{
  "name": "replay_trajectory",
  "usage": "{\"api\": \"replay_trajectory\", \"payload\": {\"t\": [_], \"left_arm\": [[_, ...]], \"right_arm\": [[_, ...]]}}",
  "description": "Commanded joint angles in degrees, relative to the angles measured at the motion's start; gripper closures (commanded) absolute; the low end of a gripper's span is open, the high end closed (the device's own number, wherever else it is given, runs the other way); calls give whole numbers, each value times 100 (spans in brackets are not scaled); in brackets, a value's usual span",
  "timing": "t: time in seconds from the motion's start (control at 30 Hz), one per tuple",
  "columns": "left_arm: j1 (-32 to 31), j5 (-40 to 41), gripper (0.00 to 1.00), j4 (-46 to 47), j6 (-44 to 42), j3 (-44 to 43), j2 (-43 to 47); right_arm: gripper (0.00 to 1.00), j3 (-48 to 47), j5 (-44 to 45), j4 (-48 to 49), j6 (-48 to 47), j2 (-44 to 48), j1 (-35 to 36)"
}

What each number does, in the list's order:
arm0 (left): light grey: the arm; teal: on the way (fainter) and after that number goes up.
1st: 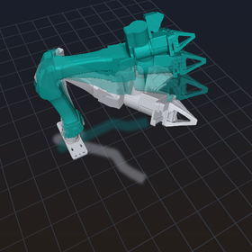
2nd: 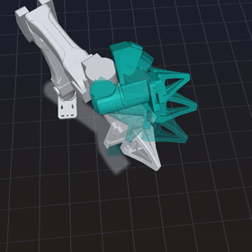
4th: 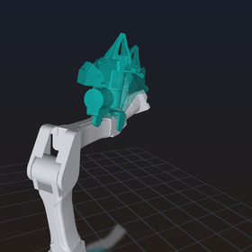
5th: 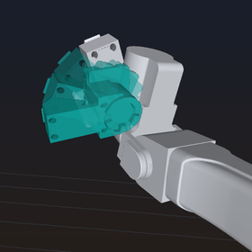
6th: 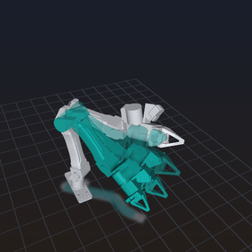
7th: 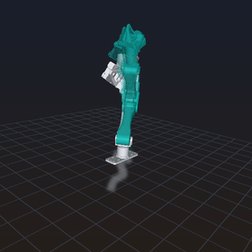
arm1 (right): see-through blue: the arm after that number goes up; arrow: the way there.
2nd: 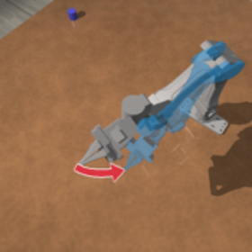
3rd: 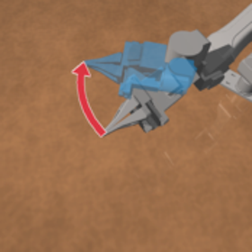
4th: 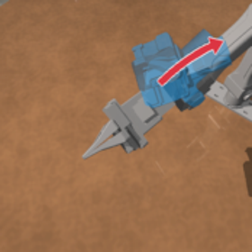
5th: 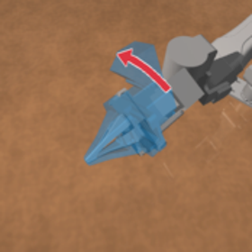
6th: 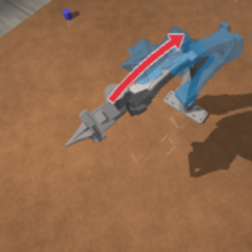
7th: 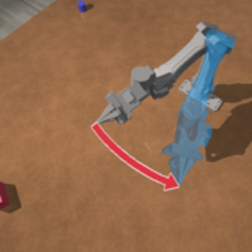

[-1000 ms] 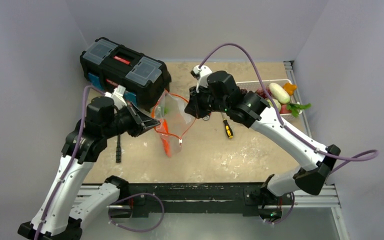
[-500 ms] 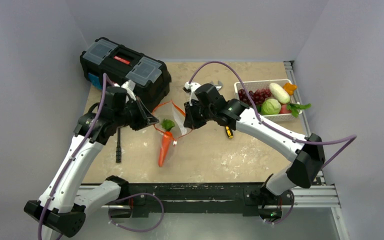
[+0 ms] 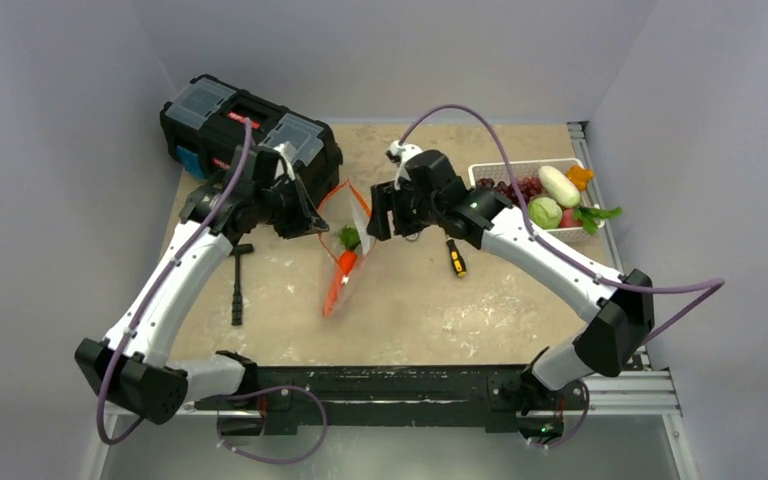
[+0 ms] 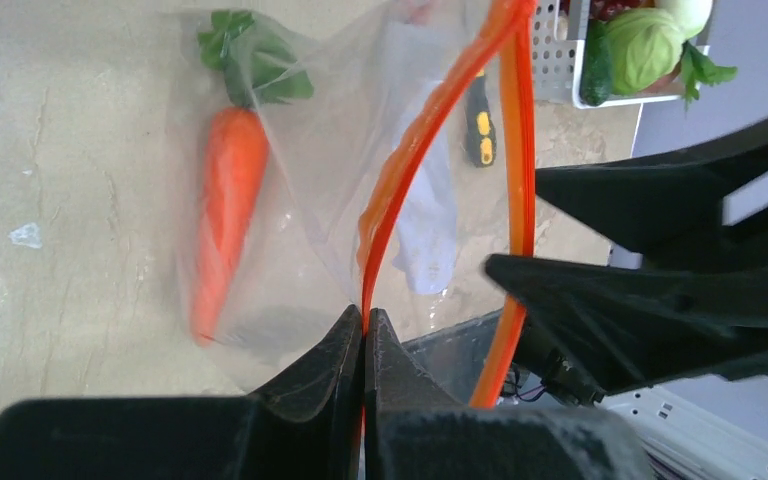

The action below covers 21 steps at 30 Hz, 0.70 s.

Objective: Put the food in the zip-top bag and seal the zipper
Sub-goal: Pick up the fake vegetable from the bin.

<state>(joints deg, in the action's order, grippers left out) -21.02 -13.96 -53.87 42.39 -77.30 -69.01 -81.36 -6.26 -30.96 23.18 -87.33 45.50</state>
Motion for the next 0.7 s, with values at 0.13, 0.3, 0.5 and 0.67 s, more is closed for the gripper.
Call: {"api": "replay_trajectory", "payload": {"t": [0.13,0.3,0.5,0.67], "left_arm": [[18,-703,100,542,140,-490,-1160],[-7,-1038,100,273,-112,-1136,-1969],[-22,-1168,100,659,-411,-751,-2067],[-24,-935,100,706,-587,-568,-1875]], "right_arm": [[20,115,1312,-38,149,1330,-1259],[15,664,2184,236,608,1609,-2369],[17,961,2866,908,762,871,-3485],[17,591,3861,1455,563,-110,-3927]]}}
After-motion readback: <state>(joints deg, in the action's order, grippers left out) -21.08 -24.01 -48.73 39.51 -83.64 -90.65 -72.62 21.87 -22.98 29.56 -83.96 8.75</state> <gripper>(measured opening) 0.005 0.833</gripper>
